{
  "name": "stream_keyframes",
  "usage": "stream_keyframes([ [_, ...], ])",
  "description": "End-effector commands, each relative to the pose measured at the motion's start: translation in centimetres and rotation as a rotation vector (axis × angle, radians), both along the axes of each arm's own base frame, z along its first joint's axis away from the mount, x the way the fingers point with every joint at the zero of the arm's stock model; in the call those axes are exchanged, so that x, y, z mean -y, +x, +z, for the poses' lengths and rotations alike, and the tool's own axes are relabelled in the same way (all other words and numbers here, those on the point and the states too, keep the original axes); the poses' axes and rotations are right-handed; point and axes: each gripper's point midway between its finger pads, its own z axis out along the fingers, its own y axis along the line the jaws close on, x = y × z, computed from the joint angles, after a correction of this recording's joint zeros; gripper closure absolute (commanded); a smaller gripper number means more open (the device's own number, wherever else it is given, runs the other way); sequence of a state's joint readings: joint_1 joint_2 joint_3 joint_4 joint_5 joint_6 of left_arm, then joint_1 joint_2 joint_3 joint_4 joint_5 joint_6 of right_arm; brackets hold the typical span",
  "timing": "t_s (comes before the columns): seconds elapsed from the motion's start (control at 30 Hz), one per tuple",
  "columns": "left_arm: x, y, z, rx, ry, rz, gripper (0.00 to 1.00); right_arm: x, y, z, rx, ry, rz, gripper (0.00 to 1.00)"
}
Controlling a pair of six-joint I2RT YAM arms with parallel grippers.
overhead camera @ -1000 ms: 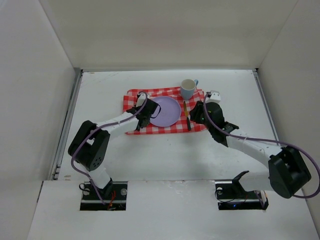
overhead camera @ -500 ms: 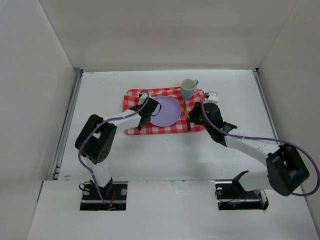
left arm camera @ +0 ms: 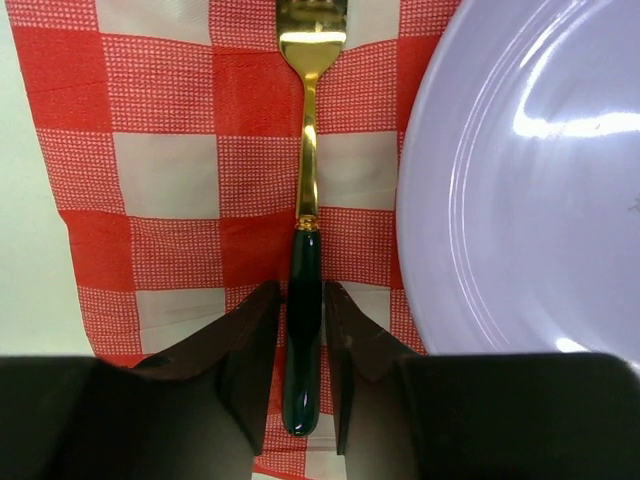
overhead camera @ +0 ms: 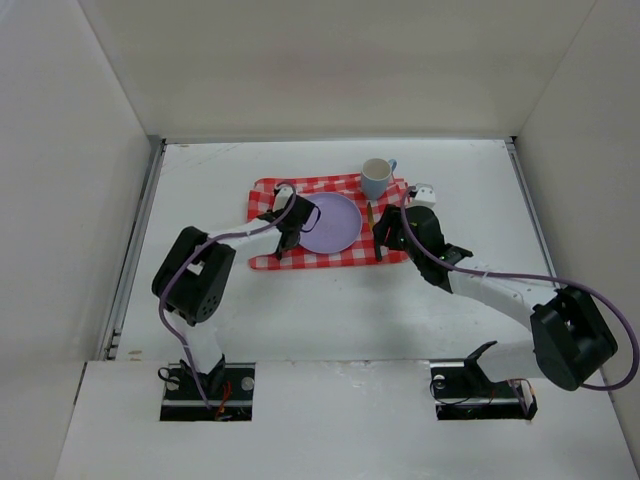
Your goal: Set the dinner table for one person
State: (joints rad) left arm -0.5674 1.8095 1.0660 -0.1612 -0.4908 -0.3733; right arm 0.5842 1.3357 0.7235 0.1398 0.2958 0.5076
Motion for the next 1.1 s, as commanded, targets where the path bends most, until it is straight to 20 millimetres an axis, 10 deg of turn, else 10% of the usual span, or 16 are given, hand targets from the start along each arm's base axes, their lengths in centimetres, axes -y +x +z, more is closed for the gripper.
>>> stream_keyframes([
  [0.0,-0.3,-0.7,0.8,0.012,-0.049,0.042,0.73,-0.7,0.8,2.4,0.07,0.032,0.008,0.35],
  [0.37,-0.5,-2.7,6.7,0.135,-0.174,0.062,0.65,-0.2,0.7,2.7,0.083,0.042,-0.013,0.31],
  [0.53,-2.4,-4.9,9.9,0.266,-0.279,0.12,0.65,1.3,0.6,4.1,0.136,0.065,-0.08,0.47],
  [0.8,-8.3,-8.4,8.1,0.344,-0.381,0.333,0.62,7.5,0.1,6.1,0.217,0.208,-0.293,0.79],
  [1.07,-11.6,-10.1,6.3,0.388,-0.447,0.478,0.54,10.2,0.8,4.4,0.186,0.308,-0.38,0.52],
])
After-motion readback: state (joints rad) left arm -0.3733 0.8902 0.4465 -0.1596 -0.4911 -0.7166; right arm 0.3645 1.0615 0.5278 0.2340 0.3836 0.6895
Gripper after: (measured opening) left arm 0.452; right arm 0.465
